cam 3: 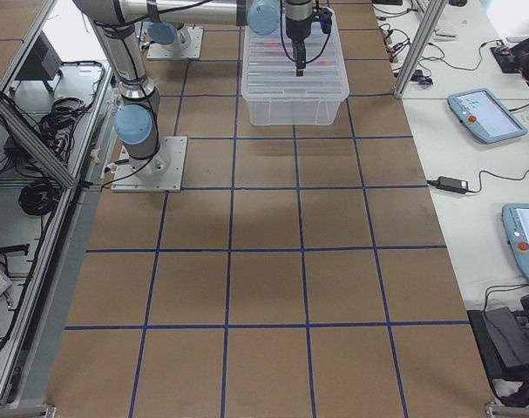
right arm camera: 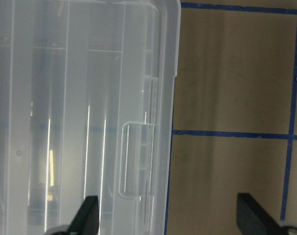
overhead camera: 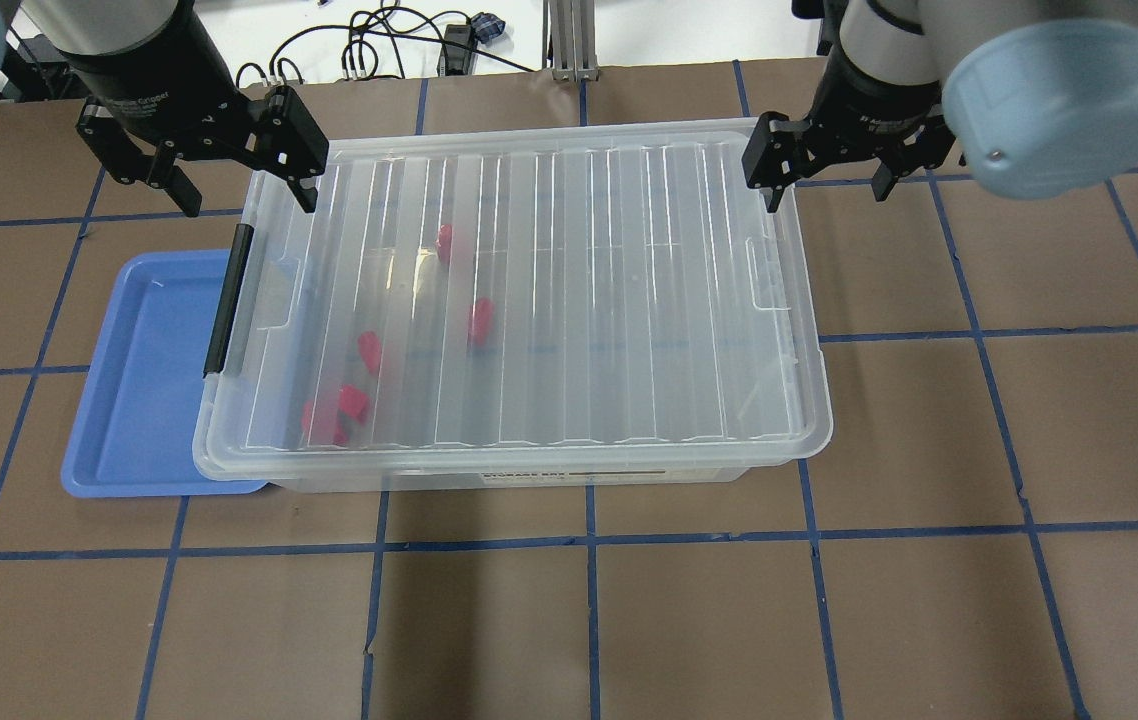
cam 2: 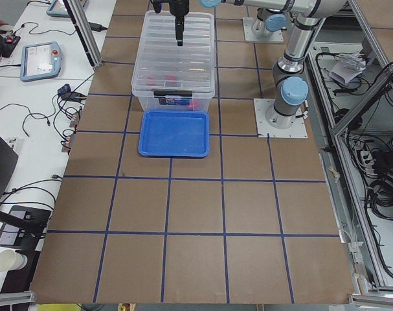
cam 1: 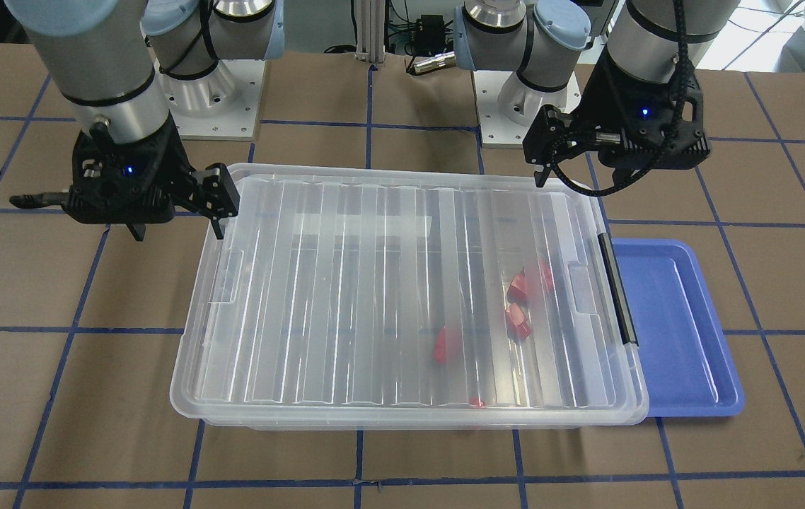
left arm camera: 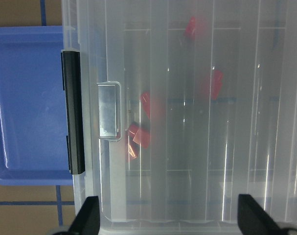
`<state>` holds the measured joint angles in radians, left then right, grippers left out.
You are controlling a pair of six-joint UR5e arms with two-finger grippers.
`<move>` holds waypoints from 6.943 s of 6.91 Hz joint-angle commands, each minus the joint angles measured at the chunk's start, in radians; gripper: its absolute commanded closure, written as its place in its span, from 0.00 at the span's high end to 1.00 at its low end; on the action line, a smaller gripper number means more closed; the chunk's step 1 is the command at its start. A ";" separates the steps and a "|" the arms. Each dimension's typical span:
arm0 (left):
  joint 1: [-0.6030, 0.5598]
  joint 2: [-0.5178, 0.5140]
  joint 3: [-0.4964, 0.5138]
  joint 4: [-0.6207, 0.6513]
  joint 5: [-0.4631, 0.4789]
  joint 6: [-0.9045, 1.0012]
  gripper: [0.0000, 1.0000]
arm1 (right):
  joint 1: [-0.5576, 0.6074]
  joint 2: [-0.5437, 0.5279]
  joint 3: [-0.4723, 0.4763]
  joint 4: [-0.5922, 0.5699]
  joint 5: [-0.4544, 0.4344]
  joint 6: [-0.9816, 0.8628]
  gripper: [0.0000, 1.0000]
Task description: Place red block in blue tray from box
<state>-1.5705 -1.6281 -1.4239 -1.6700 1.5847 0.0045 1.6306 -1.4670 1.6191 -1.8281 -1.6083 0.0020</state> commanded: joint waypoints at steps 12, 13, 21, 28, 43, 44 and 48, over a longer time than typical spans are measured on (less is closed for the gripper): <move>0.007 0.034 -0.075 0.013 0.001 0.005 1.00 | -0.109 0.080 0.143 -0.247 -0.177 -0.141 1.00; 0.007 0.031 -0.093 0.053 0.007 0.012 1.00 | -0.136 0.080 0.143 -0.252 -0.177 -0.184 1.00; -0.075 -0.010 -0.112 0.084 -0.051 -0.212 1.00 | -0.328 0.054 0.130 -0.241 -0.148 -0.444 1.00; 0.015 -0.220 -0.234 0.364 -0.045 -0.254 1.00 | -0.081 0.005 -0.186 0.167 0.102 -0.060 1.00; 0.035 -0.348 -0.448 0.701 -0.048 -0.133 0.34 | -0.081 -0.003 -0.182 0.173 0.097 -0.062 1.00; 0.035 -0.340 -0.434 0.698 -0.043 -0.135 0.25 | -0.081 -0.003 -0.182 0.174 0.099 -0.062 1.00; 0.043 -0.291 -0.146 0.354 -0.055 -0.094 0.24 | -0.081 -0.003 -0.177 0.176 0.099 -0.062 1.00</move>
<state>-1.5282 -1.9329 -1.6823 -1.1789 1.5306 -0.1115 1.5488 -1.4694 1.4399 -1.6525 -1.5090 -0.0598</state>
